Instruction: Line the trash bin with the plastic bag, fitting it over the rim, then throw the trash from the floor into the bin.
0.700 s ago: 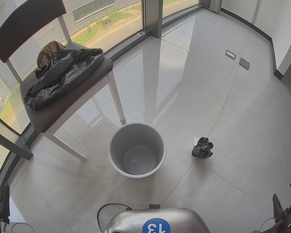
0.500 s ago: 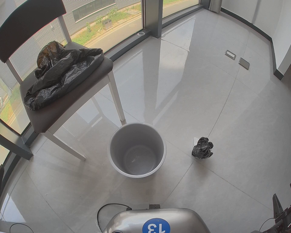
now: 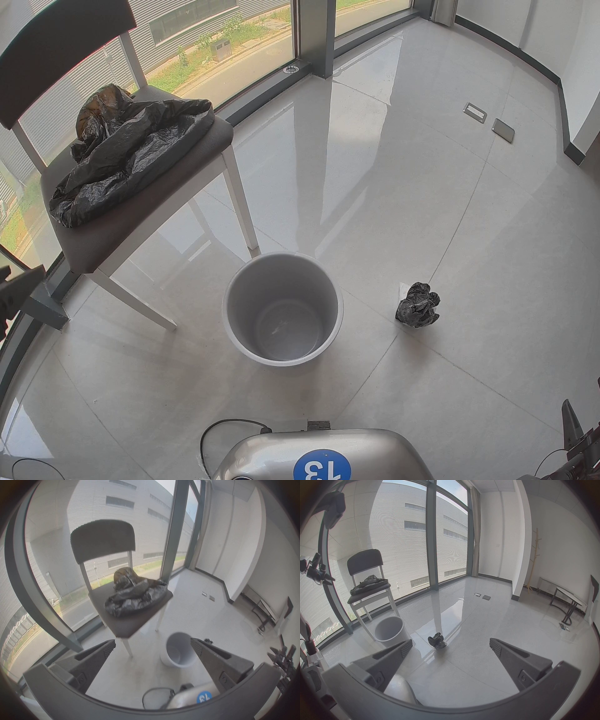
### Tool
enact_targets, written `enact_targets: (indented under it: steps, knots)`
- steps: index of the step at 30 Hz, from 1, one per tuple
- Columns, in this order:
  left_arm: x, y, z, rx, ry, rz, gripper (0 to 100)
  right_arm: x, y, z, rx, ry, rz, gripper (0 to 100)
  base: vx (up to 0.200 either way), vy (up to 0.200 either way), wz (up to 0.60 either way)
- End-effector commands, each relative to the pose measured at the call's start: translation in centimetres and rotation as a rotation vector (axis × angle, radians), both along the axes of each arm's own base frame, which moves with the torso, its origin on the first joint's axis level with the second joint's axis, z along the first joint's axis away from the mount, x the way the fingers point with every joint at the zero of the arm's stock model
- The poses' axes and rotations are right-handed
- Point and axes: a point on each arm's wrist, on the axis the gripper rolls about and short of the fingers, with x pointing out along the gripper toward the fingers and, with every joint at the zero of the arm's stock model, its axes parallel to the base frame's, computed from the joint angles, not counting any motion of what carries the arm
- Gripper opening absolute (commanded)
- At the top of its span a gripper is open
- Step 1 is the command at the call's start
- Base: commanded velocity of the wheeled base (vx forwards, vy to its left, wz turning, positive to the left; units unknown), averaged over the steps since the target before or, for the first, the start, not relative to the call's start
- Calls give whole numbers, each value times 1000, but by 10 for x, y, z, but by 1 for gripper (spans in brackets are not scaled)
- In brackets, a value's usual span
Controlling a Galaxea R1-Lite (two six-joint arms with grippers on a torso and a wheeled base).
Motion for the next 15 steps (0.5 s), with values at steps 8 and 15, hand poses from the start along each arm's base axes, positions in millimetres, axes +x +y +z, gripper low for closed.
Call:
enact_targets:
  steps: [8, 15]
  knots:
    - [63, 22, -36, -18, 54, 171, 100, 1, 0, -5, -7, 11, 3, 100, 0, 0, 0]
    - [63, 18, -40, -14, 68, 154, 100, 1, 0, -5, -10, 9, 6, 100, 0, 0, 0]
